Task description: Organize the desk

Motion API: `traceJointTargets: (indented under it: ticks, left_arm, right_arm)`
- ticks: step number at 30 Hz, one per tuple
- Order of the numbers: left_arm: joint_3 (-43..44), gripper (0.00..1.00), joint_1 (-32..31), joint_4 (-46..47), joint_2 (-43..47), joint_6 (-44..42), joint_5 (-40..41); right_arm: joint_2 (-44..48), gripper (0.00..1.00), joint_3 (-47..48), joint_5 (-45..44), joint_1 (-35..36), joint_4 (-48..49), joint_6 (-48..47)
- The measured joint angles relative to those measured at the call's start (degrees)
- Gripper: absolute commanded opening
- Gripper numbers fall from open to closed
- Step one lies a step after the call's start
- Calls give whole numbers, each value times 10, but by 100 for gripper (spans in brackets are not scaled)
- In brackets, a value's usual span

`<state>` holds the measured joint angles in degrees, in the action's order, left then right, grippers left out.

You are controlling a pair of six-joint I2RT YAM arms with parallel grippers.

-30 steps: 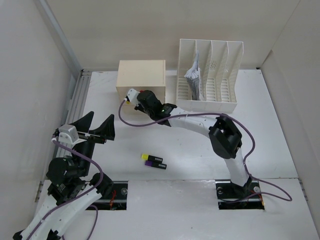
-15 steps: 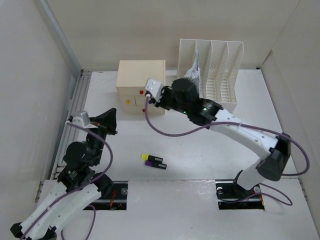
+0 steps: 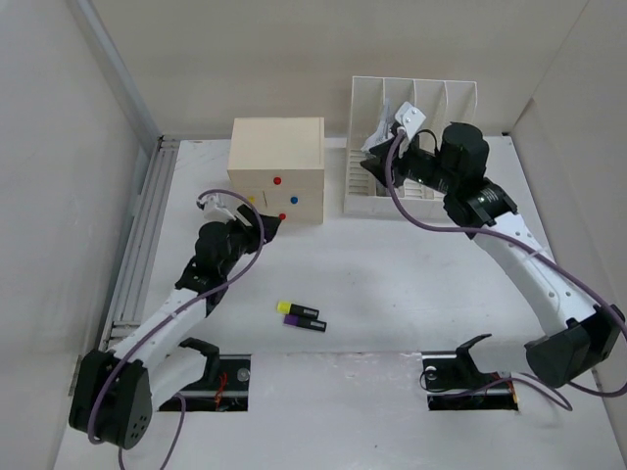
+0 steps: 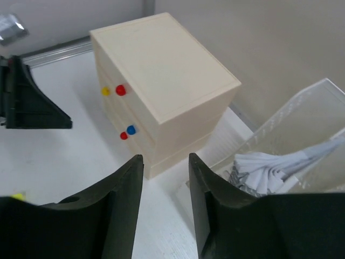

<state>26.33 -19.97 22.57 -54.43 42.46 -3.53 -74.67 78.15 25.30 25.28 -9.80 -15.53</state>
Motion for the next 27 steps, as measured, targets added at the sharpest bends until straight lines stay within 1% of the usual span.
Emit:
traceJointTargets:
  ticks: [3,4,7,10,13,15,17,22,27]
  left_arm:
    - [-41,72,10,60,-38,45,-28]
    - [-50,74,11,78,-50,56,-34]
    - [-64,74,17,141,-97,79,-49]
    - [-71,68,24,204,-148,94,-56]
    - [-76,59,26,249,-188,102,-53]
    - [-76,57,26,271,-211,103,-48]
    - [-75,53,26,298,-240,104,-42]
    - [-61,52,18,334,-316,105,-17]
    - [-19,49,9,353,-377,100,5]
  right_arm:
    - [7,46,-4,38,0,1,9]
    - [9,46,-4,47,0,2,12]
    - [12,47,-4,62,0,10,20]
    - [12,47,-6,68,-1,14,23]
    - [12,47,-11,69,-1,14,26]
    - [12,47,-12,71,-1,14,29]
    - [12,47,-13,72,-1,15,33]
    - [12,47,-13,77,-3,16,38]
    - [12,47,-13,78,-6,16,40]
